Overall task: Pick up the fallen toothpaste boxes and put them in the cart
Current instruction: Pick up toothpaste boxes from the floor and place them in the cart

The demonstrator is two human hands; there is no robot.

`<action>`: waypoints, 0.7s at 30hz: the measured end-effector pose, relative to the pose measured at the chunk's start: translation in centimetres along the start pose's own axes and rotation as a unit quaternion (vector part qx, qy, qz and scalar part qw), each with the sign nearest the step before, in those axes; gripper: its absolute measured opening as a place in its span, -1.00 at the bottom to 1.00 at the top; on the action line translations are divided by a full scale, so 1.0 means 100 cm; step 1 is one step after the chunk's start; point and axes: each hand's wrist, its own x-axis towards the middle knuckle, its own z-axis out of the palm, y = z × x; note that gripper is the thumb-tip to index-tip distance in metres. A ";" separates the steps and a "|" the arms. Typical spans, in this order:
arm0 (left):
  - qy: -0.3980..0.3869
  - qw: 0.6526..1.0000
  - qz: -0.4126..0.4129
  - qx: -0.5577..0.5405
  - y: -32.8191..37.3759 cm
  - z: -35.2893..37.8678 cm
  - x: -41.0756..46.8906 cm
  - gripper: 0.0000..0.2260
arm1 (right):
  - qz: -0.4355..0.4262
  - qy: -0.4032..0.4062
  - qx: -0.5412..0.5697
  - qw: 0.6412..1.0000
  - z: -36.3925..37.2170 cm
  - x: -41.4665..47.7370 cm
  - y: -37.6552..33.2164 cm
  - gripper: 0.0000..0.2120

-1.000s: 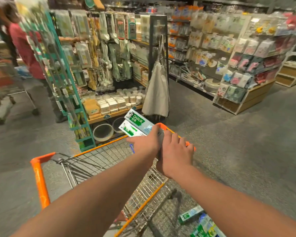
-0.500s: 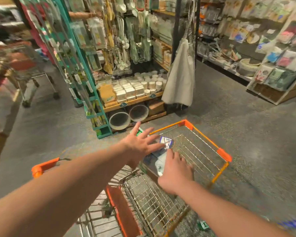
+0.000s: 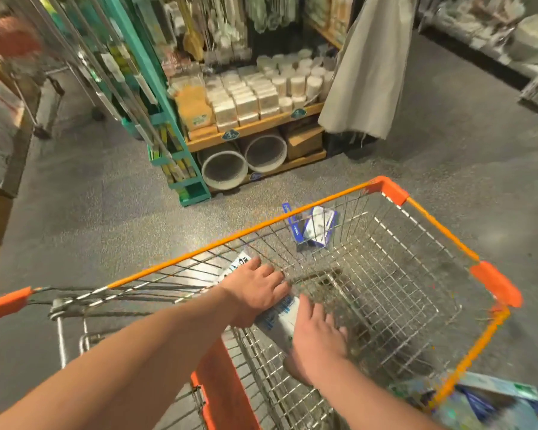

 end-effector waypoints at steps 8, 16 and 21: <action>0.001 0.998 0.061 -0.035 0.016 0.111 0.037 -0.42 | 0.101 -0.102 -0.021 0.989 0.098 0.042 -0.008 0.00; -0.025 0.991 0.115 -0.064 0.037 0.189 0.056 -0.50 | 0.127 -0.072 -0.011 0.989 0.192 0.052 -0.004 -0.62; -0.045 0.988 0.126 -0.073 0.052 0.212 0.063 -0.51 | 0.102 -0.032 -0.035 0.994 0.202 0.051 -0.006 -0.52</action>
